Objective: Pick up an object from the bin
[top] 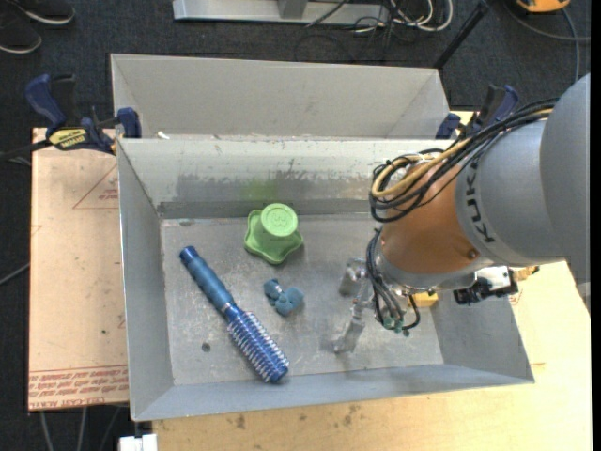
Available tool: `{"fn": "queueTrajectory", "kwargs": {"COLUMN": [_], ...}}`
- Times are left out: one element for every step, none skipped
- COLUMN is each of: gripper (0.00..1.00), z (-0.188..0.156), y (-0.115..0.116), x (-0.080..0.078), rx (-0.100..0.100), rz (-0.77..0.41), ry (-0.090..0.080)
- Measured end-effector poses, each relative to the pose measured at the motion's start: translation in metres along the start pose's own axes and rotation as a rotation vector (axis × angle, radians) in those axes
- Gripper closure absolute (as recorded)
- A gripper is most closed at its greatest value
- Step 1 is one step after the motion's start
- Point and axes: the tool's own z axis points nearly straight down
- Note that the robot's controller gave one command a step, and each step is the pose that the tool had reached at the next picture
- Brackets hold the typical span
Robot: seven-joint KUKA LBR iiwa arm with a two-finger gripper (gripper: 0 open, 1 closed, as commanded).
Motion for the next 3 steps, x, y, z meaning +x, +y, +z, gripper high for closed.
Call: {"fn": "queueTrajectory", "kwargs": {"gripper": [0.0, 0.0, 0.0], "z": [0.0, -0.001, -0.089], "y": [-0.116, -0.107, -0.073], "x": [-0.037, -0.023, -0.058], "rx": [-0.006, -0.017, -0.001], "rz": [-1.063, -1.565, -0.971], "ry": [-0.002, -0.007, -0.009]}}
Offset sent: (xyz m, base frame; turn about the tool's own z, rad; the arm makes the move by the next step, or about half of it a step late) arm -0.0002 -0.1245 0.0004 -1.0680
